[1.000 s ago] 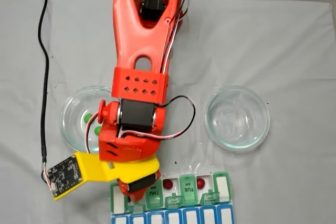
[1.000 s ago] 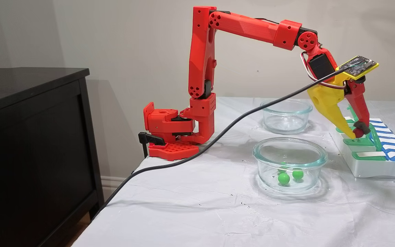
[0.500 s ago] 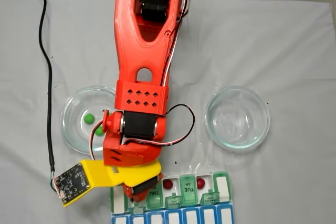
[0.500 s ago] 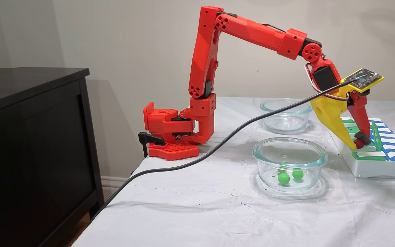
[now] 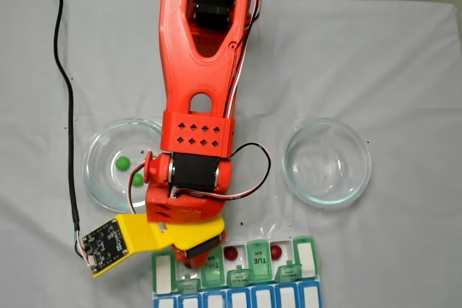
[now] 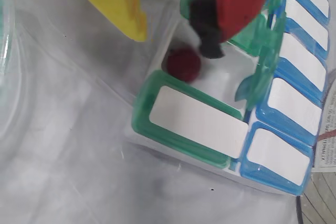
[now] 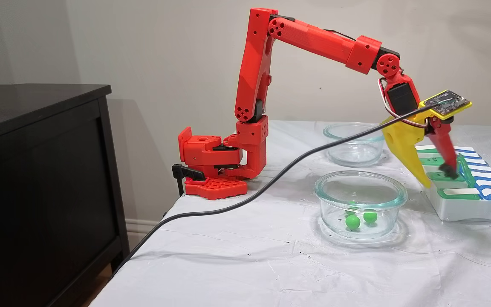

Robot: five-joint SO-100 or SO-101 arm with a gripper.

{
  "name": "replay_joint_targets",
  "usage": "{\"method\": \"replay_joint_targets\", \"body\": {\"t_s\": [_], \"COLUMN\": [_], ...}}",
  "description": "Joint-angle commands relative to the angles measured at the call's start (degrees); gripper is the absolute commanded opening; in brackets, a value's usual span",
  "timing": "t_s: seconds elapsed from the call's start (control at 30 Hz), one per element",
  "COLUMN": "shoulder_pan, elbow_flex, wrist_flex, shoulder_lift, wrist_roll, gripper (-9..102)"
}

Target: Sort medicines into box.

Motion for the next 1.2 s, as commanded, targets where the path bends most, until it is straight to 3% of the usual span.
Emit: {"method": "replay_joint_targets", "body": {"t_s": [0.0, 0.17, 0.67, 1.17], "shoulder_pan": [1.0, 2.0, 12.0, 14.9], "elbow_flex": [-7.3, -5.5, 1.7, 3.4], "wrist_flex": [9.2, 16.3, 21.0, 35.9], "shoulder_lift": [5.3, 11.4, 27.2, 25.2], "wrist_roll": [-2.8, -3.9, -16.5, -35.9], "gripper": [3, 0, 0, 0]}}
